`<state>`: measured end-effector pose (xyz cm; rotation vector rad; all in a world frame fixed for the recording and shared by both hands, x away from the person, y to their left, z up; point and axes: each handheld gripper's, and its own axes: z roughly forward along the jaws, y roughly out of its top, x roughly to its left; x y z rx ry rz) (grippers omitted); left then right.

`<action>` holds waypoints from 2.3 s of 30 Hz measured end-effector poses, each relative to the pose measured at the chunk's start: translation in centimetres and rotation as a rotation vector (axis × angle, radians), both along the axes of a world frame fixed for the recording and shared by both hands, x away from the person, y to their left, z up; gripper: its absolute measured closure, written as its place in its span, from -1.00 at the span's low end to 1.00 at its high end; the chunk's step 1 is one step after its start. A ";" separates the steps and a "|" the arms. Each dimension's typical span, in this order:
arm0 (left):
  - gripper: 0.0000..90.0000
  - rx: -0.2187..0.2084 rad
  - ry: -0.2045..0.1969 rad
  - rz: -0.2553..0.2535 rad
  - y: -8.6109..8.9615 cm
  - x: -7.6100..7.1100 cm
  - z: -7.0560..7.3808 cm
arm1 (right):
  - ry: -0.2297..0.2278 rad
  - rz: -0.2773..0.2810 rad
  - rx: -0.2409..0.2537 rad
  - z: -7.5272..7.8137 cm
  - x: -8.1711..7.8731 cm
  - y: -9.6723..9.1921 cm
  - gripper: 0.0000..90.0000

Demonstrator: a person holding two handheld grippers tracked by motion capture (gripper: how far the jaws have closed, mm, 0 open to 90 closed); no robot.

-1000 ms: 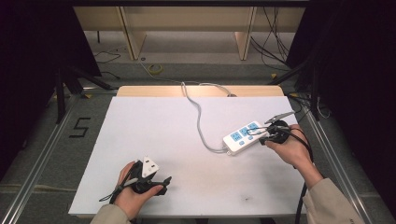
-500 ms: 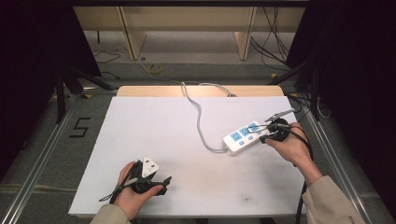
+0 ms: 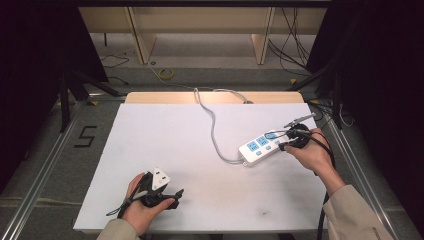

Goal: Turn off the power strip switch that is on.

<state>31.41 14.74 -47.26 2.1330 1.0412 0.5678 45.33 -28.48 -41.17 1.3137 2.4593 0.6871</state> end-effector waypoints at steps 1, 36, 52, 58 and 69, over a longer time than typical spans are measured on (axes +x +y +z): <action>-0.56 0.004 0.001 -0.002 0.0 0.0 0.0 | 0.001 0.000 0.000 0.0 0.0 0.0 1.00; -0.56 0.007 0.001 -0.003 0.0 0.0 0.0 | 0.028 -0.027 -0.015 -0.5 2.2 0.1 1.00; -0.56 0.001 0.002 -0.003 0.0 0.0 0.0 | 0.038 -0.047 -0.012 -0.9 3.1 0.0 1.00; -0.56 0.000 0.001 -0.002 0.0 0.0 0.0 | 0.037 -0.053 -0.008 -1.0 3.4 -0.1 1.00; -0.56 0.004 0.002 -0.004 0.0 0.0 0.0 | 0.037 -0.059 -0.017 -0.8 4.0 0.3 1.00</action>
